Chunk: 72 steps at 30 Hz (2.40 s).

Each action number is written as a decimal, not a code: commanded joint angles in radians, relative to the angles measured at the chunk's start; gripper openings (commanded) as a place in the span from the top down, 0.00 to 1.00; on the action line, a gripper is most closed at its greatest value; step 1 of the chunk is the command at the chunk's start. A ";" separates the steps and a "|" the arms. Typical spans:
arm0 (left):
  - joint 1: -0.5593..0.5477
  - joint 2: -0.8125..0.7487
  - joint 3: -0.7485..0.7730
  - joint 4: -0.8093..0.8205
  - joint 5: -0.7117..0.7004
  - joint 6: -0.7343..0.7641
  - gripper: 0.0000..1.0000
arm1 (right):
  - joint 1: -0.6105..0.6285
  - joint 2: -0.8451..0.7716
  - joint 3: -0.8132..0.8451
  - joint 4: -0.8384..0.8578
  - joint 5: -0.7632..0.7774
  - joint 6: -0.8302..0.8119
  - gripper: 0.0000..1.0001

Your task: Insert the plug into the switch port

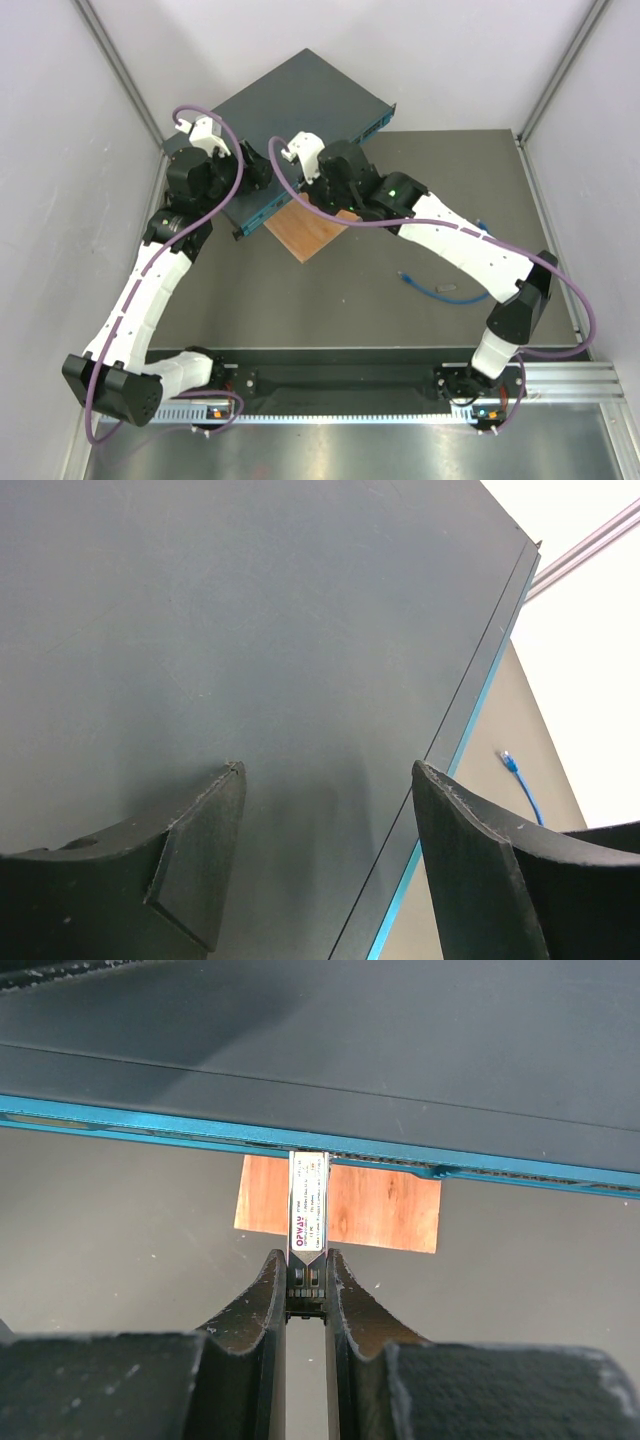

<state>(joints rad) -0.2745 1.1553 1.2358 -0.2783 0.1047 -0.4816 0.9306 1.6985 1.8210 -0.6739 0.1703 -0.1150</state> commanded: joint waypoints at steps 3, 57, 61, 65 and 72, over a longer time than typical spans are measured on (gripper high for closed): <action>0.003 0.000 -0.006 0.047 0.016 -0.011 0.28 | -0.019 0.004 0.012 0.025 -0.018 0.005 1.00; 0.003 -0.002 -0.032 0.057 0.036 -0.032 0.27 | -0.042 0.007 0.046 0.016 -0.054 -0.034 1.00; 0.003 0.000 -0.032 0.059 0.038 -0.034 0.27 | -0.044 0.004 0.044 0.016 -0.063 -0.043 1.00; 0.003 0.001 -0.029 0.060 0.039 -0.035 0.27 | -0.047 -0.003 0.041 0.014 -0.074 -0.051 1.00; 0.003 0.006 -0.030 0.065 0.044 -0.038 0.27 | -0.047 -0.016 0.046 0.005 -0.089 -0.057 1.00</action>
<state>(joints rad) -0.2745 1.1549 1.2190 -0.2455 0.1314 -0.5064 0.8978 1.7348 1.8420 -0.6922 0.0929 -0.1585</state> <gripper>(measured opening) 0.724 0.113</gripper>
